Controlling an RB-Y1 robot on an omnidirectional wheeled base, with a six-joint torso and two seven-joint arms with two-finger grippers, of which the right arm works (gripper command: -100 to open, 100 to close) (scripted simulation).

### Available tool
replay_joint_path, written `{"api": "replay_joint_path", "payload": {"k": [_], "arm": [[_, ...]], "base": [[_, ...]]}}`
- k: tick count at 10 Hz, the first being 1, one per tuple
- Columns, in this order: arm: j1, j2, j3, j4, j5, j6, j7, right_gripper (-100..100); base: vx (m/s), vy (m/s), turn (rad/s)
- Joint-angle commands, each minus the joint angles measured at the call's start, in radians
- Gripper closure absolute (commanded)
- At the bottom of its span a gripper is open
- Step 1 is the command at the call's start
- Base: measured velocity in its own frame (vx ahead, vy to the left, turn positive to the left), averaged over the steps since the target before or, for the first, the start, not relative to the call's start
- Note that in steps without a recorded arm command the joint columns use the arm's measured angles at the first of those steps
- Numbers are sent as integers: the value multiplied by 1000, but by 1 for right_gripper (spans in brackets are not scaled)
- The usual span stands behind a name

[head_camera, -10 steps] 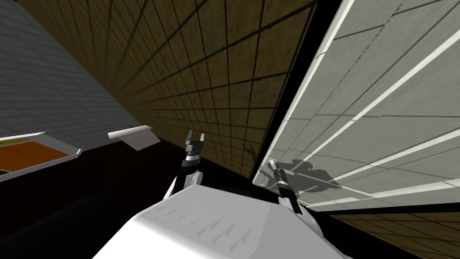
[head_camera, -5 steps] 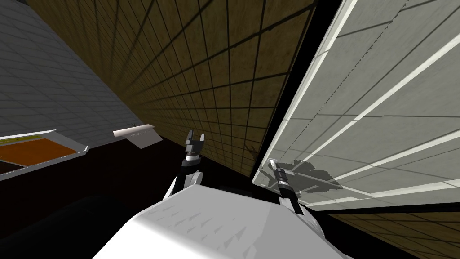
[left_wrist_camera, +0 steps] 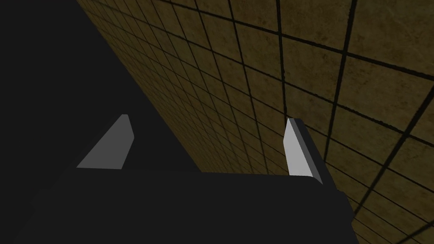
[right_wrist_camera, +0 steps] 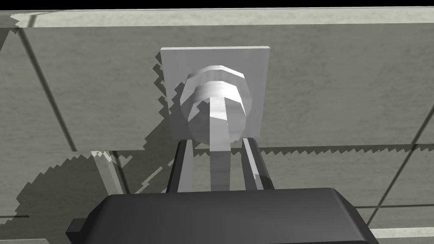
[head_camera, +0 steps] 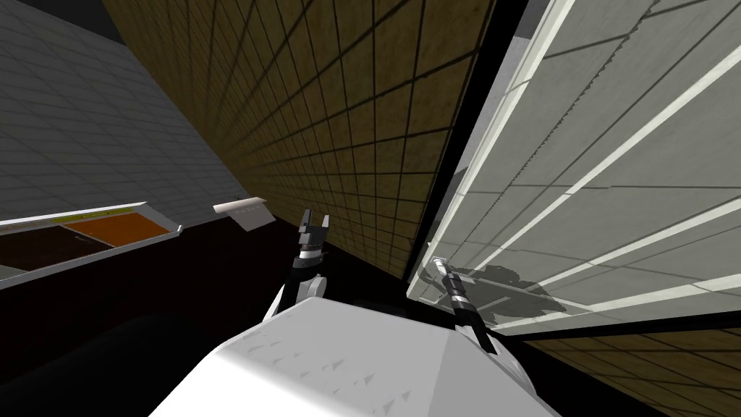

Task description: Pull the door open

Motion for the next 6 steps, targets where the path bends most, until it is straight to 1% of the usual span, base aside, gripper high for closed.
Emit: {"api": "replay_joint_path", "payload": {"k": [1, 4, 5, 6], "arm": [[12, -12, 20, -6, 13, -17, -25, 100], [28, -34, 47, -10, 30, -38, -61, 100], [26, -26, 44, -14, 28, -29, -52, 100], [46, -39, 60, -11, 37, -56, -73, 100]], "base": [[-218, -85, 122], [-220, -78, 117], [-97, -23, 34], [-146, -15, 146]]}}
